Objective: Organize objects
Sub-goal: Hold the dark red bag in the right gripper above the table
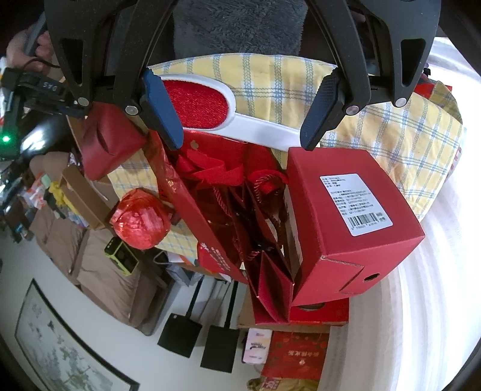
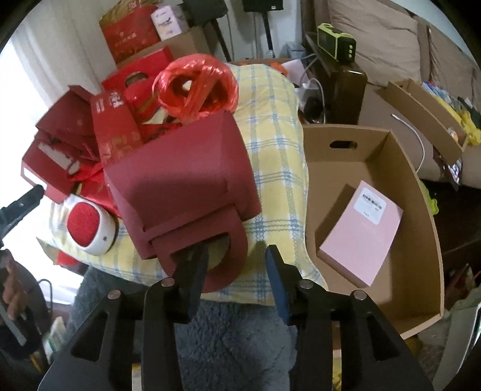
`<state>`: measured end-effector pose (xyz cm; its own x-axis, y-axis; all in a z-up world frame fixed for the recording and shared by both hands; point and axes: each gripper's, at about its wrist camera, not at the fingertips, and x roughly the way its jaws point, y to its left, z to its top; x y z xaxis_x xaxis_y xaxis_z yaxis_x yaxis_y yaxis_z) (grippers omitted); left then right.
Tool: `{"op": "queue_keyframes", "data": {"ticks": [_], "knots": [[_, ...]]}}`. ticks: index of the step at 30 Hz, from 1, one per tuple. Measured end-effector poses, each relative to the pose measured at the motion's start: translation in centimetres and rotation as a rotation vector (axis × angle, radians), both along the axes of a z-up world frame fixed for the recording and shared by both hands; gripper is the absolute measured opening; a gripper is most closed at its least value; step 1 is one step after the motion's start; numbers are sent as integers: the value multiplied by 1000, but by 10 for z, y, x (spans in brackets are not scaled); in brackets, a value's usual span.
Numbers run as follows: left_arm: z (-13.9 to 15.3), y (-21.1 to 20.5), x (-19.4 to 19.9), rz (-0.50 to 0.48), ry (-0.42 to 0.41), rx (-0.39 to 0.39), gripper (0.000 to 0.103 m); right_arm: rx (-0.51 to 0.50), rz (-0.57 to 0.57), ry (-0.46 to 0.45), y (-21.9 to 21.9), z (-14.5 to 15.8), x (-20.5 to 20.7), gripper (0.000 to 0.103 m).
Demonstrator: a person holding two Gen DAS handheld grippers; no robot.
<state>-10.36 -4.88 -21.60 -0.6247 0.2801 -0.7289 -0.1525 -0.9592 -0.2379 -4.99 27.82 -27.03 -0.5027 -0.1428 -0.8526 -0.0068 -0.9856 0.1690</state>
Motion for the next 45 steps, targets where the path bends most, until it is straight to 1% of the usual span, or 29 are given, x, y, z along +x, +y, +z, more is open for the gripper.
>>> {"op": "queue_keyframes", "data": {"ticks": [3, 4, 6, 8, 9, 11, 15, 23, 31, 37, 45], "knots": [[0, 0, 0, 0, 0, 3, 77, 71, 0, 22, -9, -8, -6, 41], [0, -1, 0, 0, 0, 2, 77, 95, 0, 42, -12, -8, -6, 41], [0, 0, 0, 0, 1, 2, 77, 124, 4, 53, -15, -10, -7, 40], [0, 0, 0, 0, 0, 4, 77, 155, 23, 68, -21, -10, -7, 19], [0, 0, 0, 0, -1, 3, 77, 177, 28, 78, -22, -9, -6, 17], [0, 0, 0, -2, -6, 4, 77, 174, 30, 99, -21, -7, -4, 14], [1, 0, 1, -2, -6, 4, 77, 167, 5, 130, -16, 0, -2, 12], [1, 2, 0, -5, -4, 5, 77, 145, -24, 233, -13, 26, 8, 11], [3, 4, 1, -15, -4, 22, 77, 116, -41, 312, -12, 39, 17, 10], [3, 6, 1, -15, -4, 19, 77, 87, -56, 346, -5, 46, 24, 10], [17, 17, 10, -21, 28, -3, 77, 40, -81, 347, 11, 41, 31, 10]]}}
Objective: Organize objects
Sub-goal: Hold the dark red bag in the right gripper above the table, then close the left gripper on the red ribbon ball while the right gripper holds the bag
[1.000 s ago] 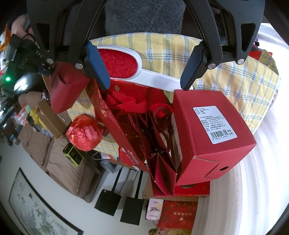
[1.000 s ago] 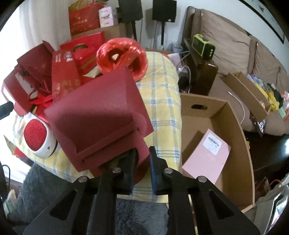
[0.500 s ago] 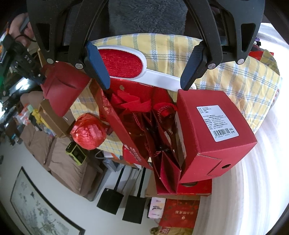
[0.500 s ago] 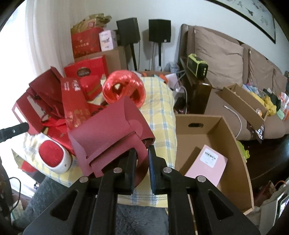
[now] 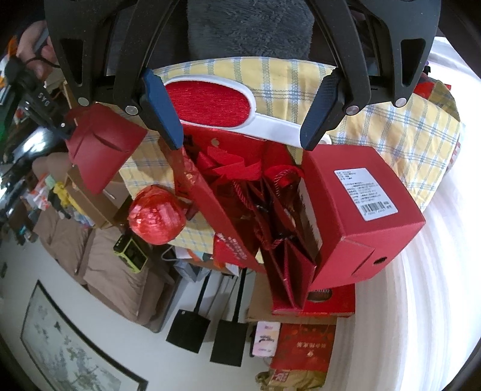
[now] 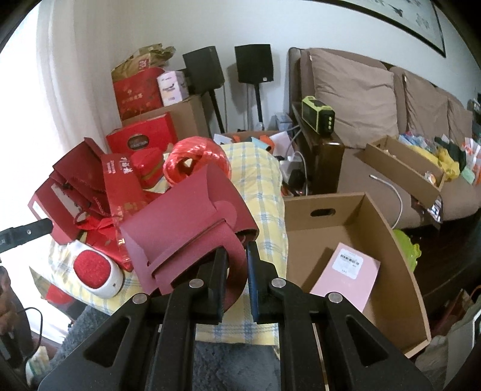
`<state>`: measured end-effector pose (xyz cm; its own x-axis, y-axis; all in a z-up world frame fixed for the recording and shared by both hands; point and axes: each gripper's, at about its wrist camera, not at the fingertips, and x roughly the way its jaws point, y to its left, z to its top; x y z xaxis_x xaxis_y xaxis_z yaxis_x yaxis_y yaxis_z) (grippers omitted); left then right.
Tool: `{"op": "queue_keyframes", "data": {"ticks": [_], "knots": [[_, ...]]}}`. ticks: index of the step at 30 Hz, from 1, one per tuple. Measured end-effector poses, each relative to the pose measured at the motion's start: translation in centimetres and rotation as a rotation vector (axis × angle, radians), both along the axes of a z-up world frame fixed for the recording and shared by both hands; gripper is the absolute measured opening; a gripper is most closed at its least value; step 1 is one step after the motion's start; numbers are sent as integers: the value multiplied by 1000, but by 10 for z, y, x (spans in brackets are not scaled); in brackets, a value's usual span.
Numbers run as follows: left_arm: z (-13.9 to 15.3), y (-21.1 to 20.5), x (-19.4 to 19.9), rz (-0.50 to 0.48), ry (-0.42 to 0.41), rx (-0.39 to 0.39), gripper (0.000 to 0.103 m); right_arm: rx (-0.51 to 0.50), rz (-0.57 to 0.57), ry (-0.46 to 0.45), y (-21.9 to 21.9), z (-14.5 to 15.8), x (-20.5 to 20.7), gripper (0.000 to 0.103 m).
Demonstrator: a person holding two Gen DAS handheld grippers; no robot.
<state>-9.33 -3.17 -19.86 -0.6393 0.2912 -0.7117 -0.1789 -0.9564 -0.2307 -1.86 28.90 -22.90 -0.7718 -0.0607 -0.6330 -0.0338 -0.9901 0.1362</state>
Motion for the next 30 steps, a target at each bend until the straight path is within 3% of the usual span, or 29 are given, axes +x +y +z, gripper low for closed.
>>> {"op": "queue_keyframes", "data": {"ticks": [24, 28, 30], "knots": [[18, 72, 8, -49, 12, -112, 84, -154, 29, -23, 21, -40, 11, 11], [22, 79, 4, -2, 39, -99, 98, -174, 29, -40, 24, -46, 9, 11], [21, 81, 2, 30, 46, -100, 100, -184, 28, -45, 25, -47, 9, 11]]}}
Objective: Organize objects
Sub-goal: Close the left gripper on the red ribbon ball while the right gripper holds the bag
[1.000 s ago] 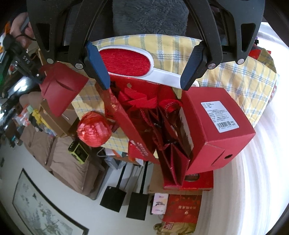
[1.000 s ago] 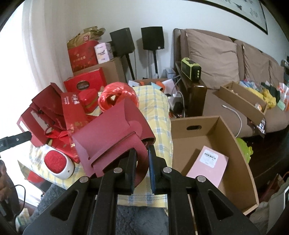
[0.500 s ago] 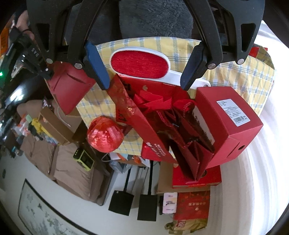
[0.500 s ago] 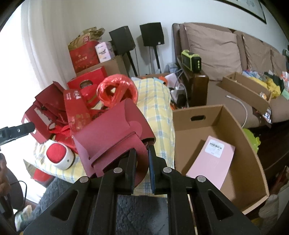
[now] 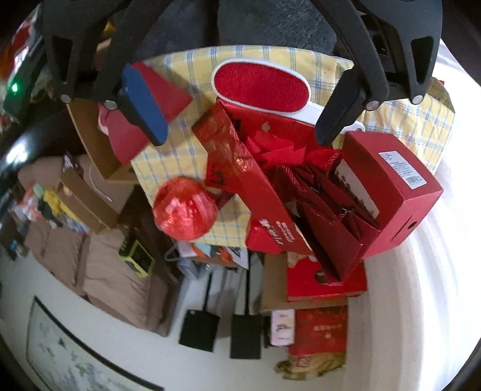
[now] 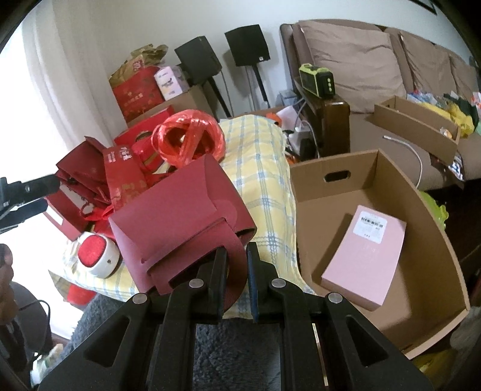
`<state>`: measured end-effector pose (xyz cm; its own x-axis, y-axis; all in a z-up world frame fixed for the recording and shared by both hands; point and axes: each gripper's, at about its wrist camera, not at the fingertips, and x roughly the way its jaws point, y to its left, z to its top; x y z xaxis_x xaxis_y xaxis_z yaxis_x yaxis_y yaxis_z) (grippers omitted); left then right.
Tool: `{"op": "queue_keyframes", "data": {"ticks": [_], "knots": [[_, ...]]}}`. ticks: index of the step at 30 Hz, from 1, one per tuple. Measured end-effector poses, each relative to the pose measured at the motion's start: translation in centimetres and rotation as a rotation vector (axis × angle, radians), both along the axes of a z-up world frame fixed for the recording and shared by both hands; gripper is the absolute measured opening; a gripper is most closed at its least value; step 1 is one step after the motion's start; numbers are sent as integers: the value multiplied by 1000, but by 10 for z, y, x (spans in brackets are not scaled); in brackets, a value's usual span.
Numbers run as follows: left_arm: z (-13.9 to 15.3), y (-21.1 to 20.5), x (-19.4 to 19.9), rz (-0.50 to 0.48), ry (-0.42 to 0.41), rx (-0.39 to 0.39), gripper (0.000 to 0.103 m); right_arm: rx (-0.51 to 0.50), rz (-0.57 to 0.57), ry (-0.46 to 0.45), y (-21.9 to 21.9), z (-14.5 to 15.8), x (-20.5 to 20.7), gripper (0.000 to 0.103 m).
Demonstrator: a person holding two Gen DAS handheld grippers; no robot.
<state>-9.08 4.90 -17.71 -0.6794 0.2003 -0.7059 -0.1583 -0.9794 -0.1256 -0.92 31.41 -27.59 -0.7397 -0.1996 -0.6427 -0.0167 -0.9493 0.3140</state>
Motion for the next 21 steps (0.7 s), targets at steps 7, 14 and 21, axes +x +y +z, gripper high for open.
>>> {"op": "queue_keyframes", "data": {"ticks": [7, 14, 21], "knots": [[-1, 9, -13, -5, 6, -17, 100, -9, 9, -8, -1, -2, -1, 11], [2, 45, -39, -81, -41, -64, 101, -22, 11, -10, 0, -4, -2, 11], [-20, 109, -84, -86, 78, -357, 102, -35, 12, -9, 0, -5, -1, 11]]}}
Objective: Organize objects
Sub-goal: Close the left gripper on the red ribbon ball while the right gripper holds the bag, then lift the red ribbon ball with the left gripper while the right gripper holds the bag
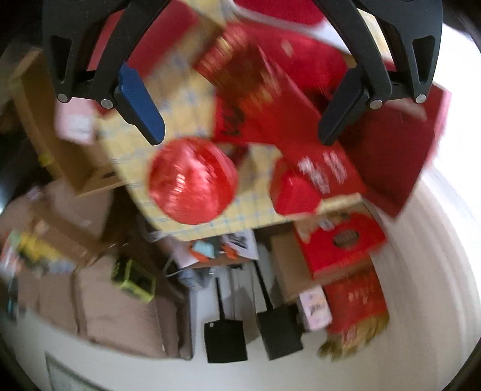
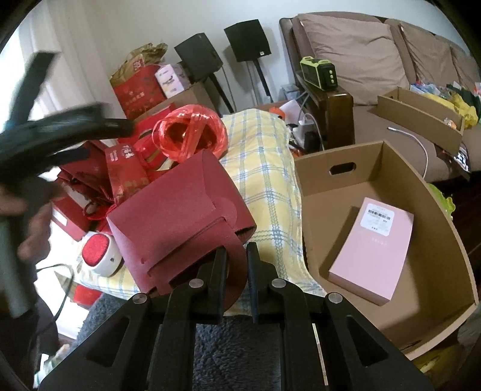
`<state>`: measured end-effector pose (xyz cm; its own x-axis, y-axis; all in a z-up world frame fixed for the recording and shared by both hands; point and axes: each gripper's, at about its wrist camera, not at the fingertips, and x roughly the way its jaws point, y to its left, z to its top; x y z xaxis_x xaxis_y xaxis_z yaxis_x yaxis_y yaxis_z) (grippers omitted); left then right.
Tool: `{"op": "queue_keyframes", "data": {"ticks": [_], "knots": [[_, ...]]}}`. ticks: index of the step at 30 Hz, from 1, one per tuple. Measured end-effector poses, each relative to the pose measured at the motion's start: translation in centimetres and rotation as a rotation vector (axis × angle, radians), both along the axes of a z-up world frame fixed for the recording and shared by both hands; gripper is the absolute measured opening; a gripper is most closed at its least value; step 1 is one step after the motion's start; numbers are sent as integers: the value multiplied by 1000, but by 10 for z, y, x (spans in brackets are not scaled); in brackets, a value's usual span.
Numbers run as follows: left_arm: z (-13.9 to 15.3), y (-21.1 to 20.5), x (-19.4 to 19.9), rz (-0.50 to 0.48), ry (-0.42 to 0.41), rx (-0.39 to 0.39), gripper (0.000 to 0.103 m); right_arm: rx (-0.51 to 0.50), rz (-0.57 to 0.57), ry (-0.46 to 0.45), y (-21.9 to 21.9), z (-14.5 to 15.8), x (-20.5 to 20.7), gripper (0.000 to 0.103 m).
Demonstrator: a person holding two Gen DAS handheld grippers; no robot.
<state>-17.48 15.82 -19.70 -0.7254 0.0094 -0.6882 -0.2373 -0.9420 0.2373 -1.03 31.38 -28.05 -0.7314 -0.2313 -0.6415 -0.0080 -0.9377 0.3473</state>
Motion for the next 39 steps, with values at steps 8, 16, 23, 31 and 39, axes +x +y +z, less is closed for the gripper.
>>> {"op": "queue_keyframes", "data": {"ticks": [8, 16, 23, 31, 39], "knots": [[-43, 29, -40, 36, 18, -160, 103, -9, 3, 0, -1, 1, 0, 11], [-41, 39, -55, 3, 31, -220, 101, -21, 6, -6, -2, -1, 0, 11], [-46, 34, -66, -15, -64, -127, 20, -19, 4, -3, -2, 0, 1, 11], [-38, 16, -51, -25, -41, -47, 17, -20, 3, 0, -2, 1, 1, 11], [-18, -10, -40, -30, -35, 77, 15, -19, 2, 0, -2, 1, 1, 11]]}}
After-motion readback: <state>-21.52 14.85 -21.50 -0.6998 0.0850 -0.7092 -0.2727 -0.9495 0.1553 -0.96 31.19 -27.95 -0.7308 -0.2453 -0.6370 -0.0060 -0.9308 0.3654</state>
